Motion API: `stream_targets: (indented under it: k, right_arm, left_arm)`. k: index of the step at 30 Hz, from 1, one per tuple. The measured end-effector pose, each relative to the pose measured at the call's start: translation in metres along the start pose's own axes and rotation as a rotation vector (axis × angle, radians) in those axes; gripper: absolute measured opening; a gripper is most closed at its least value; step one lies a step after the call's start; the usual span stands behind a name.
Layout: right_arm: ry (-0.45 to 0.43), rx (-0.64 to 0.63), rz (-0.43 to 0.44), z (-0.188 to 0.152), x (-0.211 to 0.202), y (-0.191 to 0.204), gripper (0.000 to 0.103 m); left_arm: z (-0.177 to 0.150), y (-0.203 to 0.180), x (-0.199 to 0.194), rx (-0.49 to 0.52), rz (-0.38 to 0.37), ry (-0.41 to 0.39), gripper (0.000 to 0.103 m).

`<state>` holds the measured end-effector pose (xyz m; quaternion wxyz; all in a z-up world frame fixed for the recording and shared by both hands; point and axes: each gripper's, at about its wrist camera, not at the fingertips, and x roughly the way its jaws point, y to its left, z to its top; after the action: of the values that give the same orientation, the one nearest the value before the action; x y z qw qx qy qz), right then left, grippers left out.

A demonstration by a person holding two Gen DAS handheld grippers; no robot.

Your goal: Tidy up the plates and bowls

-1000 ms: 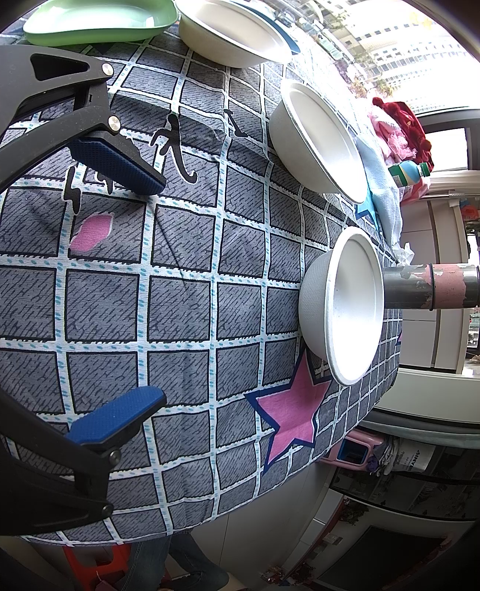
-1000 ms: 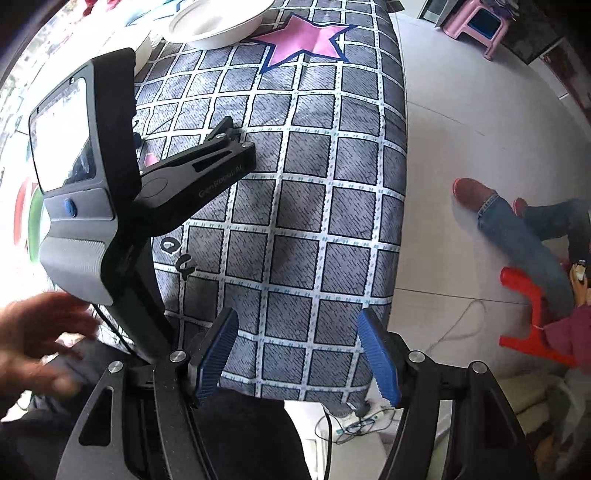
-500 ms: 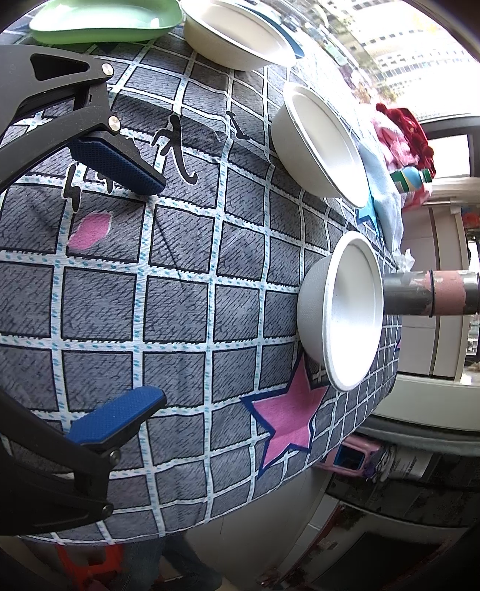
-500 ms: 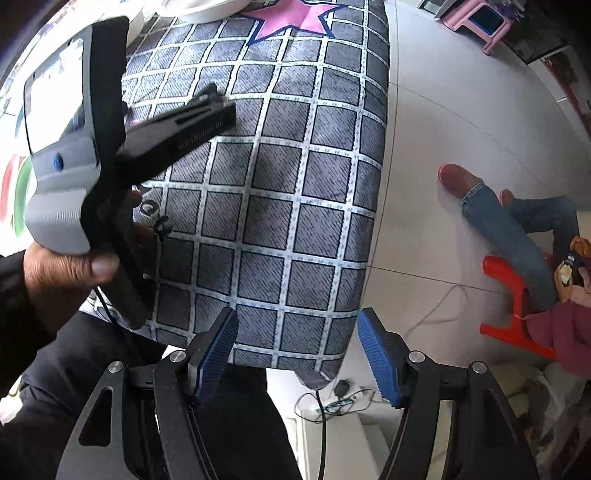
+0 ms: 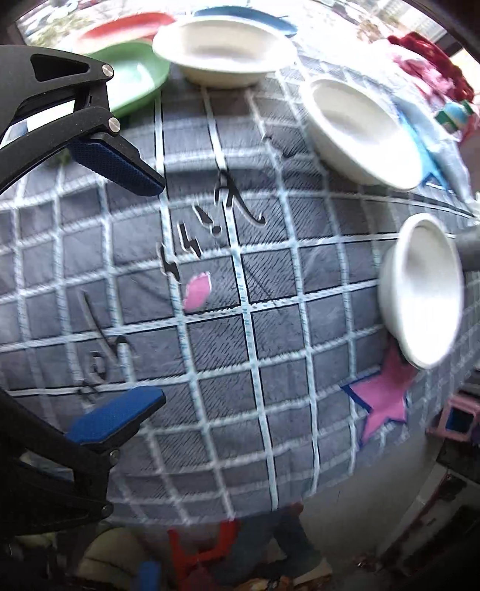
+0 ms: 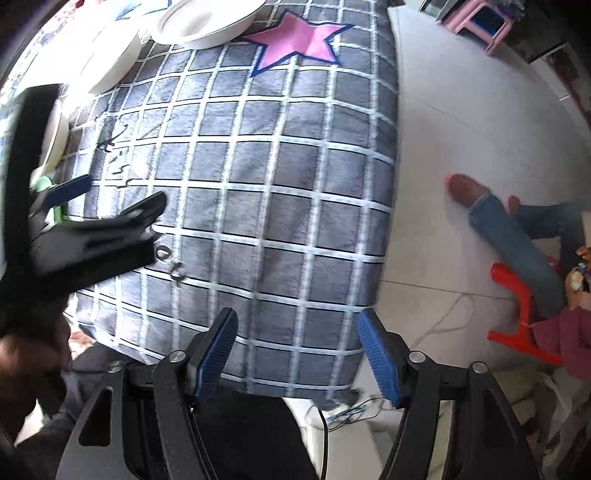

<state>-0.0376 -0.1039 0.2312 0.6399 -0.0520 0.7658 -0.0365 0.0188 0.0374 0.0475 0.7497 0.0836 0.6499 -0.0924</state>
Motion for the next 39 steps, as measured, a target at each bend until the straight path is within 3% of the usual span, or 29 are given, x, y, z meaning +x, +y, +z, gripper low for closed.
stream_targets:
  k: [3, 9, 15, 20, 24, 30, 34, 39]
  right_arm:
    - [-0.008, 0.028, 0.057, 0.012, -0.005, 0.007, 0.092]
    - [-0.046, 0.003, 0.110, 0.032, -0.017, 0.029, 0.092]
    - [-0.029, -0.017, 0.137, 0.044, -0.016, 0.058, 0.092]
    - [-0.079, -0.066, 0.087, 0.043, -0.022, 0.072, 0.092]
    - [-0.087, -0.056, 0.069, 0.047, -0.030, 0.073, 0.092]
    - [-0.022, -0.125, 0.013, 0.040, -0.024, 0.098, 0.092]
    - [0.000, -0.150, -0.022, 0.037, -0.023, 0.116, 0.092]
    - [-0.018, -0.195, -0.067, 0.036, -0.031, 0.143, 0.092]
  left_arm:
    - [-0.003, 0.012, -0.027, 0.036, -0.033, 0.021, 0.103]
    - [-0.013, 0.044, -0.075, 0.084, 0.041, -0.029, 0.103]
    - [-0.034, 0.063, -0.102, 0.049, 0.109, -0.045, 0.103]
    - [-0.032, 0.080, -0.109, 0.035, 0.040, -0.057, 0.103]
    - [-0.027, 0.084, -0.102, 0.078, 0.019, 0.006, 0.103]
    - [-0.035, 0.113, -0.091, 0.050, 0.059, 0.103, 0.103]
    - [-0.042, 0.139, -0.099, -0.007, 0.039, 0.093, 0.103]
    - [-0.051, 0.148, -0.107, 0.055, 0.082, 0.070, 0.103]
